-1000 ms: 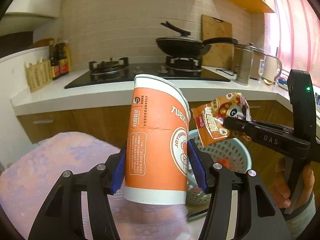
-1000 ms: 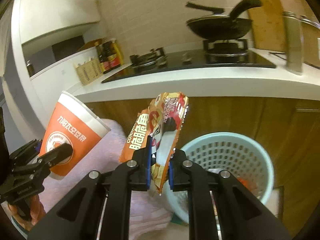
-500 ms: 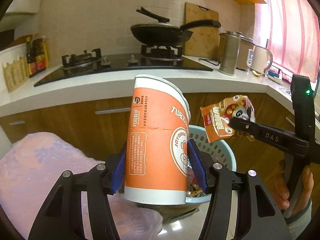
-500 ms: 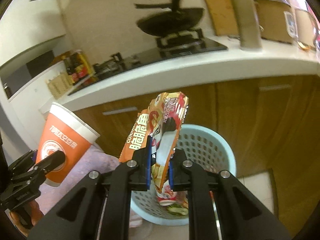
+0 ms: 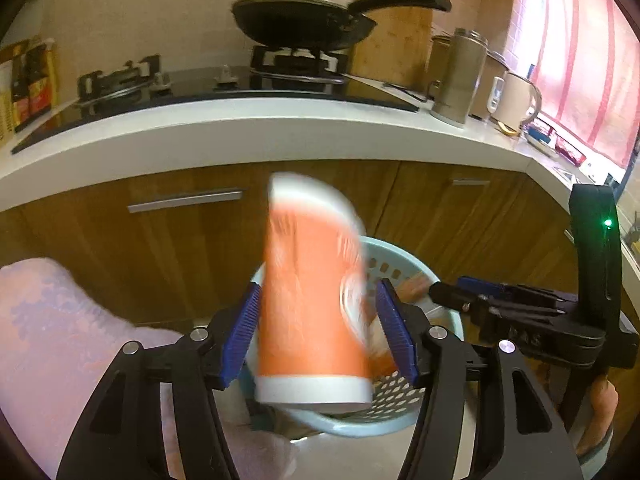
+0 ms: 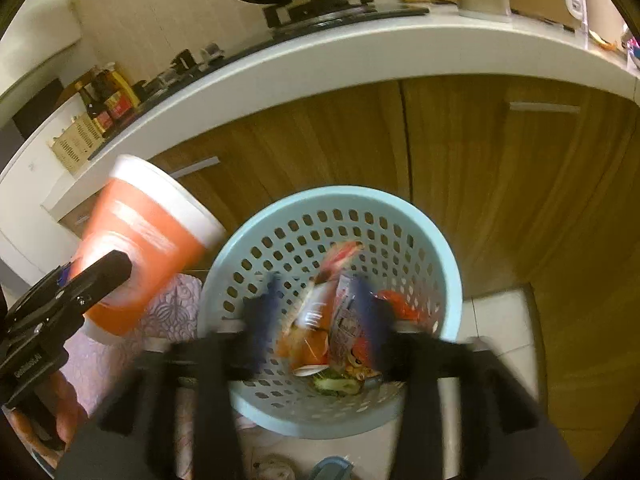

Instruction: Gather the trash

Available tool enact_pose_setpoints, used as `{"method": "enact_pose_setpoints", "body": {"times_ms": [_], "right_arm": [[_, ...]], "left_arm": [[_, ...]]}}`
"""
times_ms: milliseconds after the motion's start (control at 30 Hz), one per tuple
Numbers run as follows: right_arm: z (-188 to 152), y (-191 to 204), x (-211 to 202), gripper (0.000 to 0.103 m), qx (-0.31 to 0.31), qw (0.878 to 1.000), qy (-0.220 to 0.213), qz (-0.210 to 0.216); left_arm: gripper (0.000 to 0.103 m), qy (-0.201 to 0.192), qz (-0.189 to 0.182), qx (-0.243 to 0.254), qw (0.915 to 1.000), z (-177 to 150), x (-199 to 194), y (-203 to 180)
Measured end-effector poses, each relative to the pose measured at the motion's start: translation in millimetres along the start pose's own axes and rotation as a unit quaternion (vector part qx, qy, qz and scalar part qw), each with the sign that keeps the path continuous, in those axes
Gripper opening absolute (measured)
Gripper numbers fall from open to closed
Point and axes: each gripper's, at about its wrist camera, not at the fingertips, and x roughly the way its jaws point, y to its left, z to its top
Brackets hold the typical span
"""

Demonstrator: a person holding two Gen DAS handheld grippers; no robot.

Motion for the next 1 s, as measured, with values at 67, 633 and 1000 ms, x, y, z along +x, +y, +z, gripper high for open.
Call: {"method": "enact_pose_setpoints", "body": {"times_ms": [67, 633, 1000], "right_arm": [[0.5, 1.5, -3.8, 0.058, -0.012, 1.0, -0.008, -0.017], [-12.9, 52.8, -46.7, 0.058, -0.035, 0.996, -0.078, -0.009], [-39.8, 122.6, -58.2, 0.07, -0.1, 0.978, -0.171, -0.06]], "left_arm": [[0.06, 0.013, 0.001, -0.002, 0.9999, 0.6, 11.6, 0.6], [0.085, -0.074, 0.095, -0.024, 0.9925, -36.6, -73.2, 29.9], [0.088, -0.138, 0.276, -0.064, 0.9491, -54.2, -107.8, 62.9]]}}
